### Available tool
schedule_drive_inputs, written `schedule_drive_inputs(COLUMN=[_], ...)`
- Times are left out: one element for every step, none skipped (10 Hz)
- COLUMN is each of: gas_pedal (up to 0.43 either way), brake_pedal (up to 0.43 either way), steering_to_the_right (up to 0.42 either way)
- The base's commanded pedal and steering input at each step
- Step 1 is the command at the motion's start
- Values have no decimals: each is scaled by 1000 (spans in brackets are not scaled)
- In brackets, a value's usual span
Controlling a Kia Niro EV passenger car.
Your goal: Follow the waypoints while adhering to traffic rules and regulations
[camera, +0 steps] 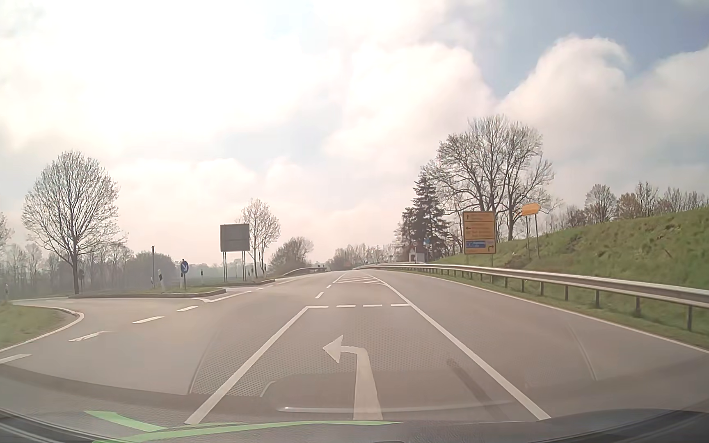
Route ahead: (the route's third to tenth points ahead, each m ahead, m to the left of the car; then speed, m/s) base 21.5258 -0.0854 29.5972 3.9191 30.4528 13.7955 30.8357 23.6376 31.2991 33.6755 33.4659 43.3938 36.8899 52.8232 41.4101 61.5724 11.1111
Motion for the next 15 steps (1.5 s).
schedule_drive_inputs(gas_pedal=[0,0,0,0,0,0,0,0,0,0,0,0,0,0,0], brake_pedal=[293,293,293,293,293,293,293,293,293,280,274,268,256,232,213], steering_to_the_right=[9,9,9,9,7,3,-5,-15,-23,-30,-39,-52,-70,-90,-108])
